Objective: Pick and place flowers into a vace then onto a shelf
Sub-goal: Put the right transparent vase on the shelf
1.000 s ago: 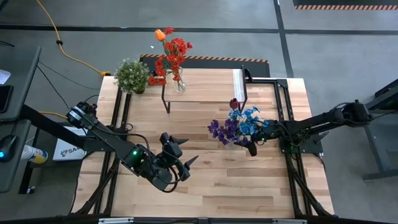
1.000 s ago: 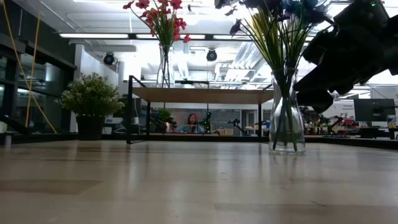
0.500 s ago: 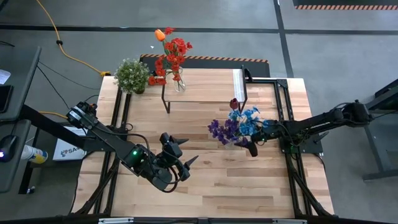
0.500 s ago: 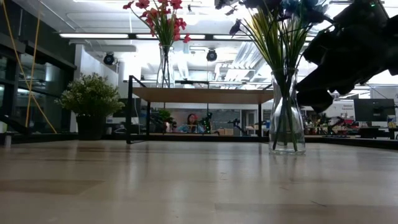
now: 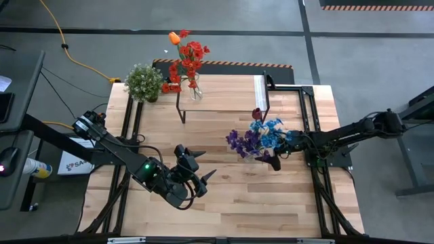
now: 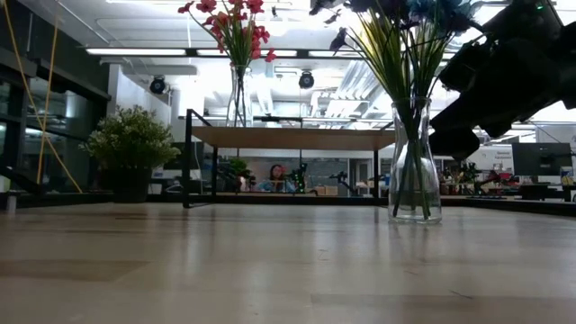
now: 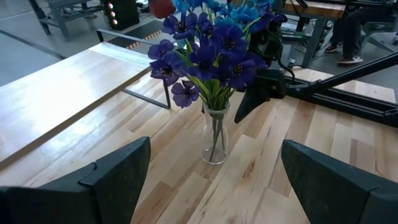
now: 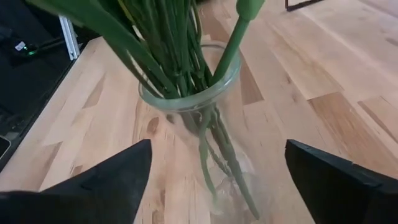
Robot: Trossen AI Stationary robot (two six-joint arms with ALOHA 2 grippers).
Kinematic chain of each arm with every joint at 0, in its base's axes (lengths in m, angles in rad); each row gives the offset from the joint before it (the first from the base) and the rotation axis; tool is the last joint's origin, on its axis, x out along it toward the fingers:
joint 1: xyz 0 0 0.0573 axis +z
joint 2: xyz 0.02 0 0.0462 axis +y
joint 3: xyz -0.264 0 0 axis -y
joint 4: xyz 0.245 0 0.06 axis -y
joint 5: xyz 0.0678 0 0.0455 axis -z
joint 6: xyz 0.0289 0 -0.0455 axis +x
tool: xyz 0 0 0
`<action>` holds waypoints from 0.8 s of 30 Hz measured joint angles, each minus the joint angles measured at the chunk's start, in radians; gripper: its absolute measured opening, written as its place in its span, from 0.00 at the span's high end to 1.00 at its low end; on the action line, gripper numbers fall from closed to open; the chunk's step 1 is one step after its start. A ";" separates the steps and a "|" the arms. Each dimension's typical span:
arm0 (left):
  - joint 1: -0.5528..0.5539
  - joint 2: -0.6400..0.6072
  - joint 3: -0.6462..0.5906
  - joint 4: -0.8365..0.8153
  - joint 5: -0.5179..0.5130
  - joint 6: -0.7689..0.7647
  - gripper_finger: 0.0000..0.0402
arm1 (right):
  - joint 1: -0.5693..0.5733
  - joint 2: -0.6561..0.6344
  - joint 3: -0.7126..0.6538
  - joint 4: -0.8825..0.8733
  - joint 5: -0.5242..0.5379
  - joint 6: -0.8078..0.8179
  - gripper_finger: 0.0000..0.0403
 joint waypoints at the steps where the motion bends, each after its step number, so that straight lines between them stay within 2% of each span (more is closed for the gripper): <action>1: 0.000 0.000 0.000 0.000 0.000 0.000 0.02 | 0.000 0.000 0.000 0.003 0.006 0.000 0.11; 6: 0.000 0.000 0.000 0.000 -0.001 0.000 0.02 | 0.000 0.000 0.000 0.034 0.012 -0.009 0.06; 13: 0.000 0.000 0.000 0.000 -0.005 0.000 0.02 | 0.000 0.015 0.000 0.045 0.033 -0.030 0.06; 24: 0.001 0.000 0.000 0.000 -0.014 0.000 0.02 | 0.000 0.135 -0.001 0.183 0.057 -0.069 0.05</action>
